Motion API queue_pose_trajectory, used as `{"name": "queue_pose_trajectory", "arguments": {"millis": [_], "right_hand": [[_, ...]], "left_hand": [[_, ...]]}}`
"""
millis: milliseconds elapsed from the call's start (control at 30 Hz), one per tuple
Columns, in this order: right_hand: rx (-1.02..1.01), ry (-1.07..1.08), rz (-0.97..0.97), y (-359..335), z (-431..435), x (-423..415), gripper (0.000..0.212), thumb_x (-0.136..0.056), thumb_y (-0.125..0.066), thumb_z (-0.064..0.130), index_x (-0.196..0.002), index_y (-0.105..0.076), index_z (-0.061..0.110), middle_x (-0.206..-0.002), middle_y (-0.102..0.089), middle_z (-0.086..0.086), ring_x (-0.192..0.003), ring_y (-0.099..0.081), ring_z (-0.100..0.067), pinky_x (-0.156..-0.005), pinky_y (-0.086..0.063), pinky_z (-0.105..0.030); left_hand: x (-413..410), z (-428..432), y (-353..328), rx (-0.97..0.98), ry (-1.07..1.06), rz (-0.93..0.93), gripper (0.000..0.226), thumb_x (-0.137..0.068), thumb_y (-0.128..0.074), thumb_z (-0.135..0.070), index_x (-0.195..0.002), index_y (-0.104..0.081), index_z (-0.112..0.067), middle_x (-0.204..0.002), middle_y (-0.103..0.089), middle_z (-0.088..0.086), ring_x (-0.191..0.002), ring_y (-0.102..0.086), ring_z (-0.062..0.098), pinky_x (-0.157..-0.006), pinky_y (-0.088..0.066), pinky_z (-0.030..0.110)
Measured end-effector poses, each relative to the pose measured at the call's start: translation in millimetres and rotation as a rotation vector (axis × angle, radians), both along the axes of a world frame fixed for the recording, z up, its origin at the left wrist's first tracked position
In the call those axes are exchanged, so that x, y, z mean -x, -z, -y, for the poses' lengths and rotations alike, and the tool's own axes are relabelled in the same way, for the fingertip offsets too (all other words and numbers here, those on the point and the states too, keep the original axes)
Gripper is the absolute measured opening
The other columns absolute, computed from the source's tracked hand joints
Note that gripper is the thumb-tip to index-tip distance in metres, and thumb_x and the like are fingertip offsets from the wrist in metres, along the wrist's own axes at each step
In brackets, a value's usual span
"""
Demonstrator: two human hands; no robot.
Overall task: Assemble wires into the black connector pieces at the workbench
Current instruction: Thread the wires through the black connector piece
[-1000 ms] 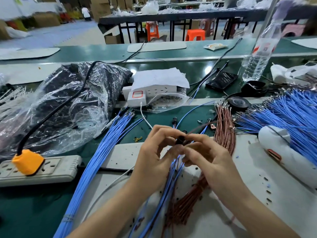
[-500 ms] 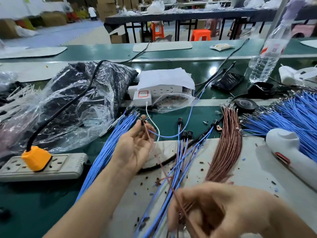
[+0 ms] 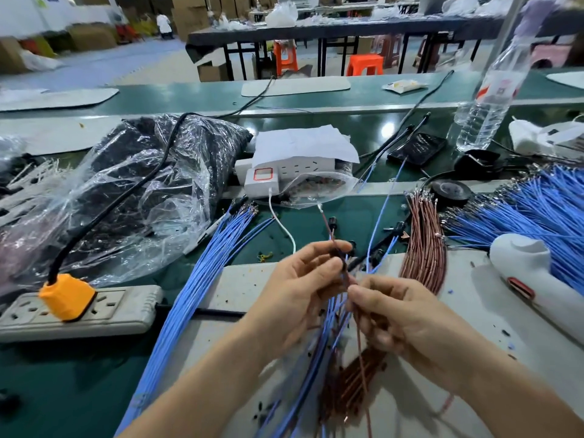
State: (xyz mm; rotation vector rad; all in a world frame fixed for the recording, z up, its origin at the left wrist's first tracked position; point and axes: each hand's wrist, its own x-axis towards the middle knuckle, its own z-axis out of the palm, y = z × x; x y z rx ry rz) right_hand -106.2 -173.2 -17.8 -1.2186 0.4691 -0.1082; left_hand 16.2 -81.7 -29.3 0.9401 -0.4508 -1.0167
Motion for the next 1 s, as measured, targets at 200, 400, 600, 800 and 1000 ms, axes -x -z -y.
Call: {"name": "queue_pose_trajectory", "arguments": {"millis": [200, 400, 600, 800, 1000], "right_hand": [[0.157, -0.192, -0.067, -4.2, 2.2, 3.2, 0.019, -0.066, -0.073, 0.032, -0.063, -0.065, 0.016, -0.050, -0.055, -0.009, -0.033, -0.038, -0.008, -0.033, -0.023, -0.012], [0.298, 0.092, -0.013, -3.0, -3.6, -0.9, 0.014, -0.073, -0.074, 0.016, -0.079, -0.067, 0.006, -0.049, -0.058, 0.000, -0.031, -0.043, -0.007, -0.031, -0.027, -0.010], [0.540, 0.278, 0.177, 8.5, -5.8, -4.1, 0.012, -0.076, -0.071, 0.016, -0.068, -0.065, 0.010, -0.049, -0.061, -0.010, -0.038, -0.055, -0.014, -0.041, -0.042, -0.016], [0.834, 0.298, 0.240, 22.1, -2.2, -5.9, 0.024, -0.076, -0.062, -0.019, -0.076, -0.063, 0.005, -0.060, -0.067, -0.002, -0.051, -0.066, -0.009, -0.052, -0.047, -0.011], [1.001, 0.334, 0.301, 23.2, -1.2, -6.5, 0.038, -0.074, -0.062, -0.022, -0.074, -0.059, 0.016, -0.061, -0.063, 0.002, -0.055, -0.064, -0.003, -0.055, -0.047, -0.009]], "left_hand": [[-12.1, 1.0, 0.5, 0.056, -0.312, -0.086, 0.022, -0.086, -0.050, 0.003, -0.103, -0.060, -0.008, -0.077, -0.058, 0.007, -0.067, -0.059, 0.015, -0.067, -0.056, 0.019], [-2.2, -6.9, 1.7, 0.043, -0.366, 0.673, 0.026, -0.085, -0.064, -0.010, -0.108, -0.062, -0.023, -0.084, -0.066, -0.011, -0.077, -0.064, 0.009, -0.079, -0.051, 0.021], [18.9, -5.1, 7.0, 0.107, -0.328, 1.063, 0.039, -0.086, -0.061, -0.002, -0.117, -0.056, -0.026, -0.096, -0.060, -0.006, -0.090, -0.061, 0.010, -0.085, -0.048, 0.022], [13.3, -5.2, 9.7, 0.149, -0.386, 1.161, 0.020, -0.081, -0.072, -0.006, -0.100, -0.067, -0.002, -0.102, -0.058, 0.006, -0.091, -0.060, 0.012, -0.082, -0.051, 0.026], [13.8, -5.6, 9.2, 0.162, -0.370, 1.177, 0.016, -0.081, -0.070, -0.001, -0.097, -0.068, 0.001, -0.101, -0.059, 0.008, -0.094, -0.062, 0.018, -0.083, -0.053, 0.035]]}}
